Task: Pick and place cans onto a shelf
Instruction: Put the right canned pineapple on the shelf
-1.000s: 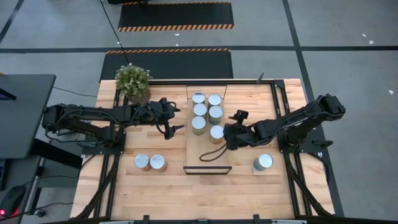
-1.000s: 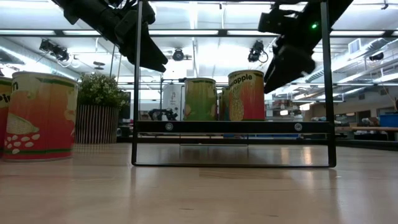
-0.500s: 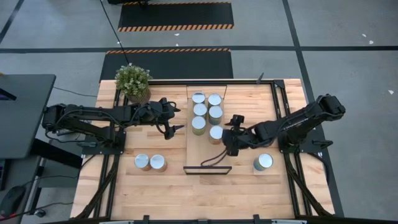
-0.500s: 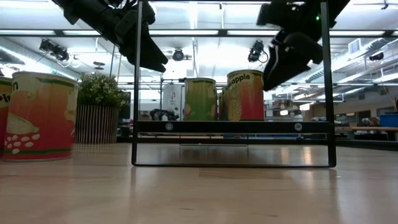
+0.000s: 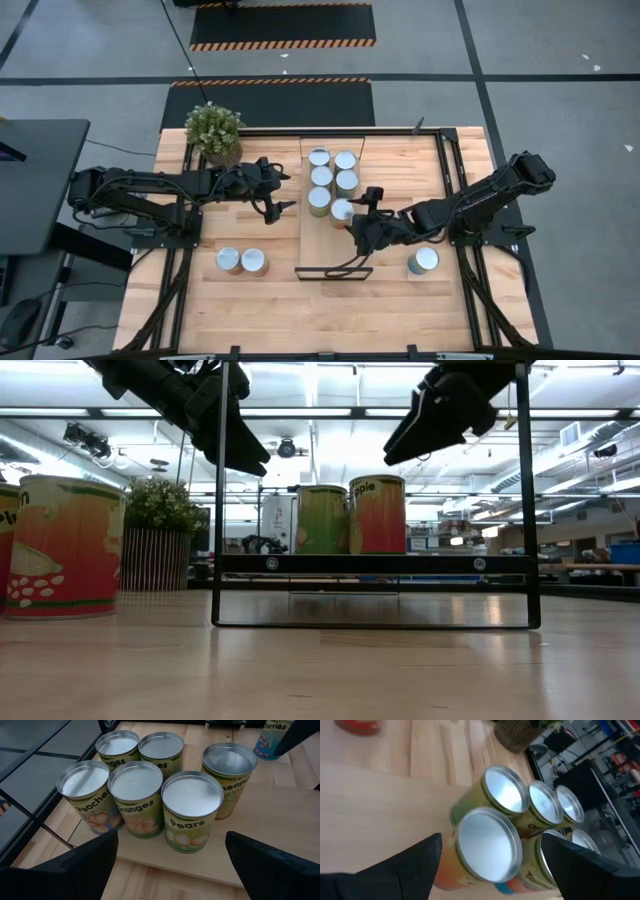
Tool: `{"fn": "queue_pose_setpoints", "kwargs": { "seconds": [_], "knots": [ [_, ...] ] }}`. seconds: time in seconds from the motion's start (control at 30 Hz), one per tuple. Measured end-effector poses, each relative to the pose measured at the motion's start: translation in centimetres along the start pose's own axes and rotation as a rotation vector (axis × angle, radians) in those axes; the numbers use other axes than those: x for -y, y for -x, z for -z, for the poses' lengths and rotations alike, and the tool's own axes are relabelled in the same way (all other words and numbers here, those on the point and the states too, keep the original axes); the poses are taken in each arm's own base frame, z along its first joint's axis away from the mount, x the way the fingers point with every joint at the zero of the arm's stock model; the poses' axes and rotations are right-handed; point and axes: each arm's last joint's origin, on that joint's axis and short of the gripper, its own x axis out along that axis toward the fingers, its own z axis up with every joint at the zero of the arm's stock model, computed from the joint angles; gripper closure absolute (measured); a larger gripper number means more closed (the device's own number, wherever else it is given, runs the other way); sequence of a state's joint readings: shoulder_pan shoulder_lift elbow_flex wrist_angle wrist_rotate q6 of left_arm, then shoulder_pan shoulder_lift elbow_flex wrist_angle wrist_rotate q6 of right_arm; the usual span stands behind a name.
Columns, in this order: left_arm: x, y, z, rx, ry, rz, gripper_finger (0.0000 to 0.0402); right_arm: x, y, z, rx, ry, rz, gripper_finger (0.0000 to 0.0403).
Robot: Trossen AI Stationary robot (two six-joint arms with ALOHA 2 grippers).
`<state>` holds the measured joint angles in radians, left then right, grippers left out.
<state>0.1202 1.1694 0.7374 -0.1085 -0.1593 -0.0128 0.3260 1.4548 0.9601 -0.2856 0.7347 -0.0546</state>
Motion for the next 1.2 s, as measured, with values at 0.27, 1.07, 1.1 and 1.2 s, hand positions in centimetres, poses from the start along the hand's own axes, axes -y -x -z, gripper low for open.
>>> {"fn": "queue_pose_setpoints", "kwargs": {
  "seconds": [0.27,1.07,1.1,1.2],
  "knots": [
    [0.0,0.0,0.0,0.0,0.0,0.0,0.0027,-0.3,0.6,-0.8,0.03,-0.042,-0.067,0.0055],
    [0.0,0.0,-0.1,0.007,-0.004,0.0,0.0027,2.6,-3.8,-0.6,-0.115,-0.089,-0.049,0.0055],
    [0.0,0.0,0.0,0.005,-0.004,0.0,0.0027,2.7,-4.0,-0.7,-0.113,-0.097,-0.047,0.0055],
    [0.0,0.0,0.0,0.004,-0.004,0.0,0.0027,2.9,-4.1,-0.9,-0.094,-0.109,-0.043,0.0055]
  ]
}}
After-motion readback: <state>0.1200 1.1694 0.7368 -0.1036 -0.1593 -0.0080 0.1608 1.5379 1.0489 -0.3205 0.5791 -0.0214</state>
